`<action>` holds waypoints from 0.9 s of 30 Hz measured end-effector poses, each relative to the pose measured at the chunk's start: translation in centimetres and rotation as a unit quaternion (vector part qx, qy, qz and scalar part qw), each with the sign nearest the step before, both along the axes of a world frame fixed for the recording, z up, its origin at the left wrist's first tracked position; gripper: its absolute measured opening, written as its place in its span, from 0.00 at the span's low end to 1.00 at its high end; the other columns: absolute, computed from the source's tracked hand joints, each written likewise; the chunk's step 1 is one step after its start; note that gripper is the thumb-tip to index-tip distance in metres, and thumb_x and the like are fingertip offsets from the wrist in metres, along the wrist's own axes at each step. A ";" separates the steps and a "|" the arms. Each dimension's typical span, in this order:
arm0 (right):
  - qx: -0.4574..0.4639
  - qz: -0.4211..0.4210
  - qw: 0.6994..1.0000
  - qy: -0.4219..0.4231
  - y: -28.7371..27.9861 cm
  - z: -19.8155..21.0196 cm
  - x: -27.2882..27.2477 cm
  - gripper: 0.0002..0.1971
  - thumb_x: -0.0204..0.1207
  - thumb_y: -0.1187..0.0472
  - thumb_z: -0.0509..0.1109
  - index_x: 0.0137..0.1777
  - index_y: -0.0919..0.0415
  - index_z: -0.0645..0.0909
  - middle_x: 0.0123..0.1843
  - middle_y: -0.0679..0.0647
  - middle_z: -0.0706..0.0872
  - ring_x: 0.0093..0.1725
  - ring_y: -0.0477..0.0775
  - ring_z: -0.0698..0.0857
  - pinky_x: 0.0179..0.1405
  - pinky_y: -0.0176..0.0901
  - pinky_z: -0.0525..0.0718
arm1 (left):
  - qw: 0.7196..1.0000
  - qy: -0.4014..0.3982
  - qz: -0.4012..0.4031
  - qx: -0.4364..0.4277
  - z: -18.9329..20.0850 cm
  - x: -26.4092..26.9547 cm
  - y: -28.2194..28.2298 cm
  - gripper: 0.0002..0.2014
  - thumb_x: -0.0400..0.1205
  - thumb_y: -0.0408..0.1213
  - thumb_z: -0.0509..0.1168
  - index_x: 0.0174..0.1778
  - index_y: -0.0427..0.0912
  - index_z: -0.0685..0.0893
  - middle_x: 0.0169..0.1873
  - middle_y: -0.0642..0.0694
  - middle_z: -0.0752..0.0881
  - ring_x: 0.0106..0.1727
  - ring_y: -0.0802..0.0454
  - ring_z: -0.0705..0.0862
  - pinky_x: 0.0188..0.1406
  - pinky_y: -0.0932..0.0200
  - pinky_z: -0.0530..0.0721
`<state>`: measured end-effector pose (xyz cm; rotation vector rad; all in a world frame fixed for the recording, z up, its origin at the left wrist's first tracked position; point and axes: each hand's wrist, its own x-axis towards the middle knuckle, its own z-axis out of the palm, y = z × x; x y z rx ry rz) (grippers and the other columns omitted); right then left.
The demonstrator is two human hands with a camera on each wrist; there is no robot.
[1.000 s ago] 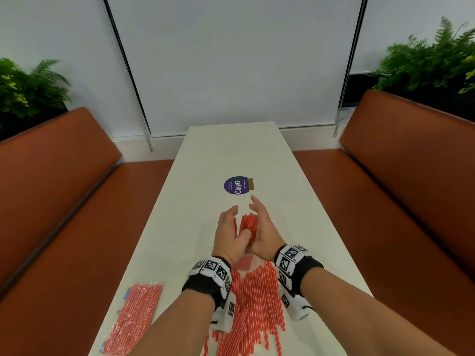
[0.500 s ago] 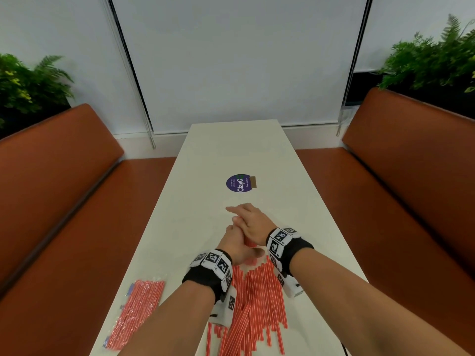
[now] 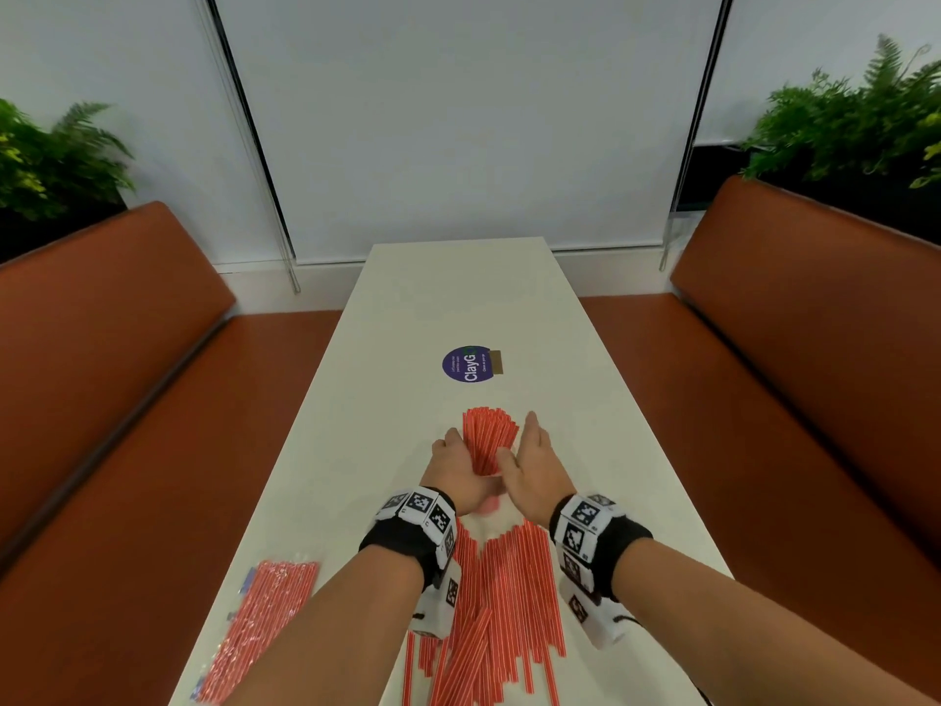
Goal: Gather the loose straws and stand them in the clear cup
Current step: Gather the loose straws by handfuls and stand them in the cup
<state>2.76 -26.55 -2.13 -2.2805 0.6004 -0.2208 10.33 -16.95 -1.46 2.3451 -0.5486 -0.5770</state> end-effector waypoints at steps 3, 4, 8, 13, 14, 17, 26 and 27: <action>0.013 0.037 0.998 0.055 0.3 -0.9 0.3 0.35 0.86 0.53 0.51 0.81 0.74 0.39 0.85 0.68 0.49 0.84 0.61 0.56 0.82 0.45 0.55 | 1.000 -0.007 0.005 0.004 0.0 -0.3 -0.3 0.38 0.75 0.42 0.72 0.78 0.36 0.62 0.70 0.36 0.71 0.68 0.40 0.79 0.64 0.52 0.81; 0.020 0.041 0.997 0.061 0.2 -1.0 0.8 0.35 0.86 0.53 0.51 0.81 0.75 0.39 0.85 0.68 0.49 0.84 0.62 0.58 0.82 0.46 0.57 | 1.000 -0.009 0.004 0.007 0.1 -0.3 -0.3 0.38 0.75 0.41 0.71 0.78 0.36 0.61 0.71 0.36 0.71 0.69 0.40 0.79 0.65 0.52 0.80; 0.003 0.035 0.996 0.082 -0.8 -0.9 2.8 0.34 0.85 0.51 0.51 0.82 0.72 0.44 0.85 0.68 0.51 0.82 0.64 0.62 0.81 0.56 0.64 | 1.000 -0.008 -0.004 0.007 0.2 -0.3 -0.1 0.42 0.74 0.43 0.74 0.80 0.36 0.60 0.72 0.36 0.70 0.70 0.41 0.78 0.61 0.56 0.78; -0.013 0.065 0.992 0.104 -0.7 -0.3 2.9 0.34 0.86 0.52 0.49 0.82 0.72 0.39 0.86 0.66 0.44 0.86 0.60 0.49 0.85 0.48 0.52 | 1.000 -0.011 -0.009 0.009 0.3 0.2 0.6 0.51 0.71 0.47 0.77 0.83 0.36 0.55 0.76 0.35 0.68 0.76 0.41 0.73 0.70 0.53 0.76; -0.002 0.061 0.993 0.100 -0.7 -0.2 2.7 0.35 0.86 0.51 0.49 0.82 0.72 0.39 0.86 0.66 0.44 0.86 0.60 0.50 0.85 0.48 0.52 | 1.000 -0.007 -0.013 0.012 0.5 0.4 0.8 0.55 0.70 0.48 0.78 0.85 0.35 0.49 0.79 0.35 0.65 0.79 0.41 0.70 0.73 0.53 0.73; 0.025 0.010 0.995 0.093 -0.9 -0.2 2.1 0.36 0.85 0.47 0.49 0.82 0.71 0.41 0.85 0.68 0.52 0.84 0.64 0.56 0.82 0.52 0.57 | 0.999 -0.001 -0.013 0.035 1.2 0.9 1.9 0.63 0.67 0.46 0.81 0.86 0.34 0.41 0.81 0.35 0.62 0.82 0.41 0.66 0.76 0.53 0.73; -0.025 0.037 0.947 0.318 0.1 0.2 -4.7 0.47 0.64 0.36 0.71 0.77 0.64 0.61 0.73 0.64 0.72 0.71 0.64 0.74 0.69 0.55 0.78 | 0.958 0.011 -0.093 0.272 -1.0 -1.6 8.6 0.55 0.67 0.64 0.73 0.84 0.42 0.55 0.79 0.37 0.64 0.80 0.38 0.66 0.78 0.42 0.70; -0.063 0.069 0.932 0.350 0.6 -0.1 -5.5 0.54 0.59 0.34 0.74 0.80 0.61 0.56 0.76 0.63 0.68 0.75 0.65 0.69 0.73 0.58 0.74 | 0.952 0.022 -0.126 0.277 -1.2 -2.5 9.1 0.61 0.63 0.64 0.76 0.85 0.45 0.50 0.81 0.38 0.61 0.82 0.37 0.61 0.80 0.40 0.67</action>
